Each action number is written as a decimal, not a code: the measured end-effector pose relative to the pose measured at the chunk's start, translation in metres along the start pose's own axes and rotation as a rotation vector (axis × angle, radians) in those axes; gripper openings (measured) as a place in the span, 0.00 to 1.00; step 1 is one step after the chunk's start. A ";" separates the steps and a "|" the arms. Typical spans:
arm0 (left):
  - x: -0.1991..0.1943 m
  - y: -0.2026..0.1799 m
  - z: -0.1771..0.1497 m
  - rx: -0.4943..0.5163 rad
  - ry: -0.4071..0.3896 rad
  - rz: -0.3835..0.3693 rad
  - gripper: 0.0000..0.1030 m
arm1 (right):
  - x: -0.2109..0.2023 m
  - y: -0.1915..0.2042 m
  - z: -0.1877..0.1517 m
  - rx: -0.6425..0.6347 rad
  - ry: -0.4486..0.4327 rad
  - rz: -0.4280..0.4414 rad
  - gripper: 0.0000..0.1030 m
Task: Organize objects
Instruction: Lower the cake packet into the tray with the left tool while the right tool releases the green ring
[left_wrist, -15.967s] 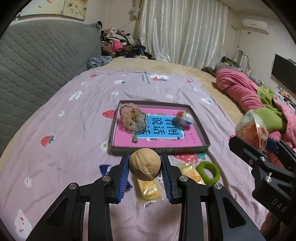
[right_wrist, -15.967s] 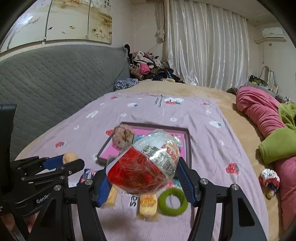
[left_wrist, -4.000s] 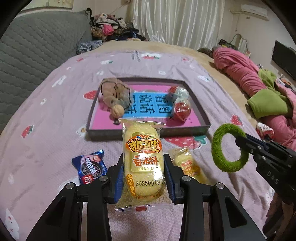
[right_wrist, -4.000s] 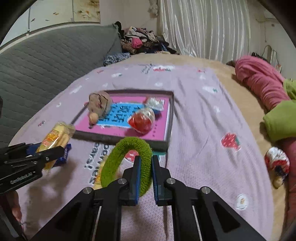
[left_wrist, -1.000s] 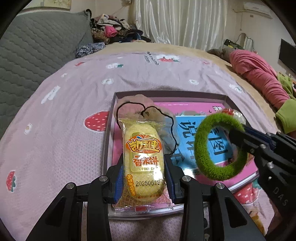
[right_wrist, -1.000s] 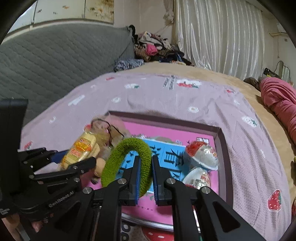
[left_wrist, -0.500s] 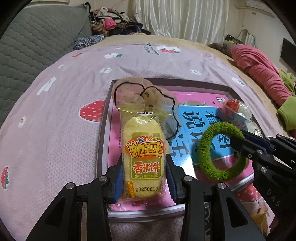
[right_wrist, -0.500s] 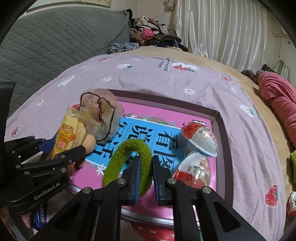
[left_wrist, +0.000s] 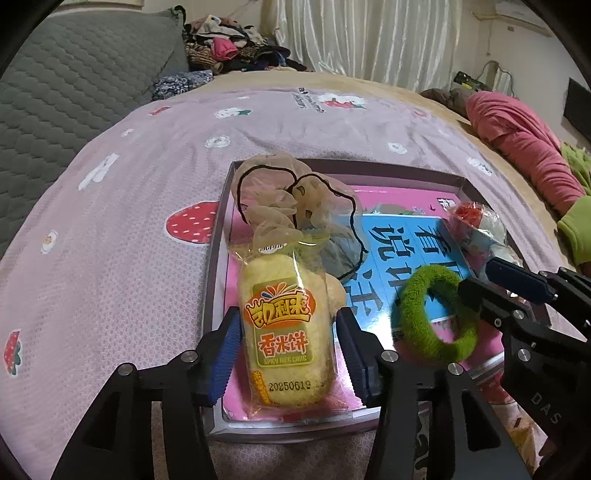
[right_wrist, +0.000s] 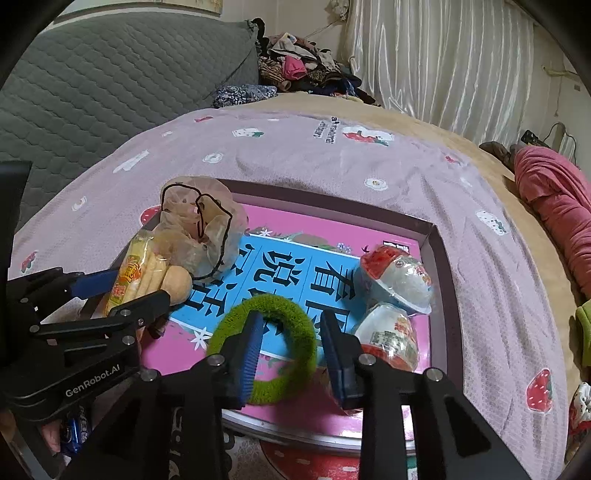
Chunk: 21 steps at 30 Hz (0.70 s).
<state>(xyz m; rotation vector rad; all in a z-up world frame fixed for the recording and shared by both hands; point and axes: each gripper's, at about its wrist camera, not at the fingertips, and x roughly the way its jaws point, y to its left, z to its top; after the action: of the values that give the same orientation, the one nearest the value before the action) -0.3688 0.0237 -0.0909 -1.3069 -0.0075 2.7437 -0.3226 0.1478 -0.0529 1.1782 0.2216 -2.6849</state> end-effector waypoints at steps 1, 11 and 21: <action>-0.001 0.000 0.000 0.001 -0.002 -0.004 0.54 | 0.000 0.000 0.000 0.001 -0.003 0.000 0.32; -0.019 0.003 0.005 -0.018 -0.049 0.012 0.74 | -0.019 -0.003 0.004 0.018 -0.062 -0.014 0.56; -0.050 0.007 0.009 -0.037 -0.098 0.017 0.79 | -0.056 -0.004 0.011 0.041 -0.174 -0.056 0.77</action>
<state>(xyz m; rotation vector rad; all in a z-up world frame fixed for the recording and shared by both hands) -0.3449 0.0122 -0.0466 -1.1853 -0.0550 2.8319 -0.2943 0.1565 -0.0034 0.9547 0.1749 -2.8341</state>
